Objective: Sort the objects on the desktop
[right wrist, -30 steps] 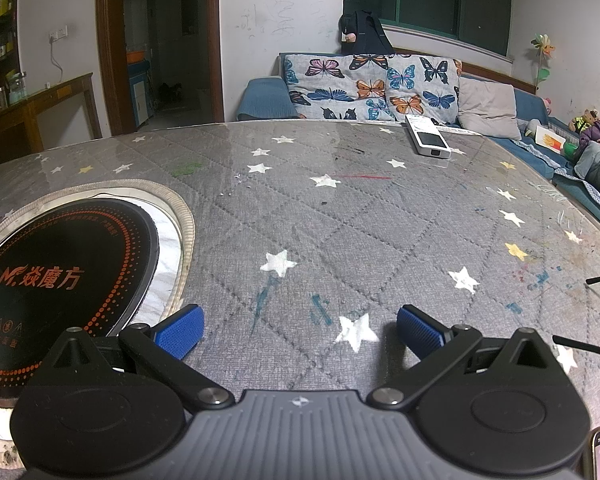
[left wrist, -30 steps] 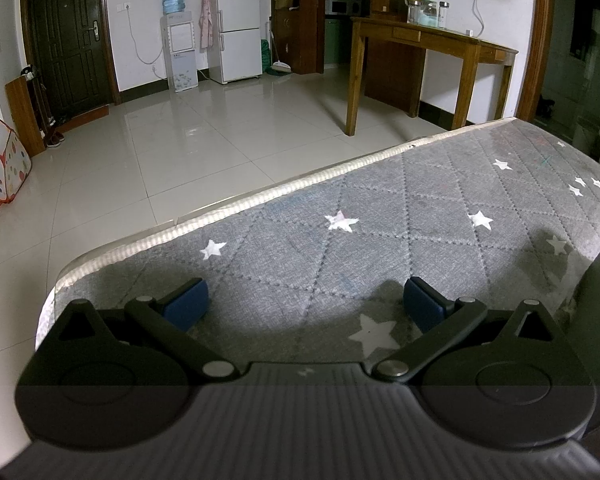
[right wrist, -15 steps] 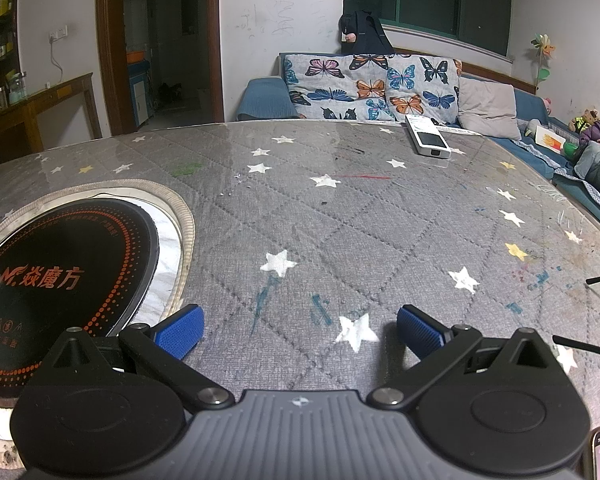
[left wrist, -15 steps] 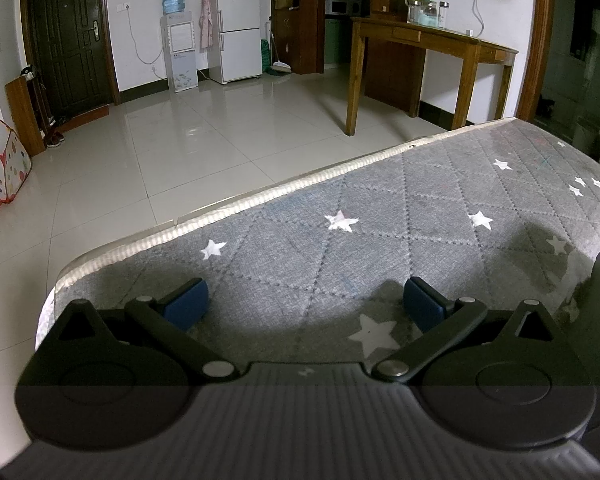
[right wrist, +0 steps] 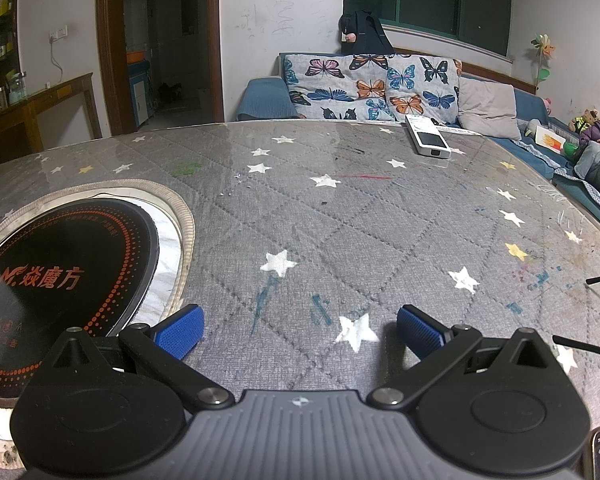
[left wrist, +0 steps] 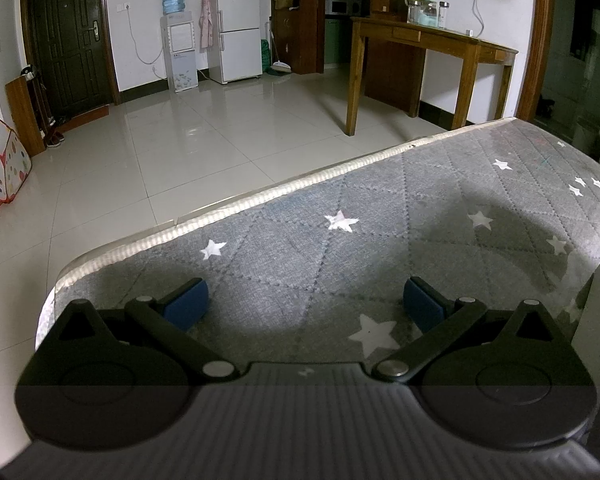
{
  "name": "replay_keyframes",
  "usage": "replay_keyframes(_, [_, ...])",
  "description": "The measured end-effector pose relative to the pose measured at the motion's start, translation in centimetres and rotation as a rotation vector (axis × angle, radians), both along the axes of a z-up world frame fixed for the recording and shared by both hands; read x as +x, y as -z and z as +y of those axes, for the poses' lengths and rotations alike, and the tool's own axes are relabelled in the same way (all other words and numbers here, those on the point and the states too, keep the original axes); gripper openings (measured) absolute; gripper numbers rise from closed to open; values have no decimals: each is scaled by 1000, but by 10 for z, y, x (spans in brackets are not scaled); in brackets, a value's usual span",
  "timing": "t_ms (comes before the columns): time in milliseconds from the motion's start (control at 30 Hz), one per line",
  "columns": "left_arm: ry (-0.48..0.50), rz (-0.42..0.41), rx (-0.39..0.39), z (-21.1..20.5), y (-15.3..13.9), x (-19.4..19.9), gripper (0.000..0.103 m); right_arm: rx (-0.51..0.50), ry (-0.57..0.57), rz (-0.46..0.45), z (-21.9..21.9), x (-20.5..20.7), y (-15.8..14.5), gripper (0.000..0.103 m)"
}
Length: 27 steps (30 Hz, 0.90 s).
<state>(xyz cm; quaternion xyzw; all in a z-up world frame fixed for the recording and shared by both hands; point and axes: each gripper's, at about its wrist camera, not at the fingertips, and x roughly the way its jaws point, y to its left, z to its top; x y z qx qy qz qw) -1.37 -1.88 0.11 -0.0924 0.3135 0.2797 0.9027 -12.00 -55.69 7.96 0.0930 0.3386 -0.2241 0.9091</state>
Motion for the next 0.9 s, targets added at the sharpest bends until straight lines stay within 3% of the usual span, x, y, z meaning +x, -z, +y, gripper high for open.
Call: replay_keyframes(900, [0,0,0,1,1,2,103,0,0,0,0,0,0,103])
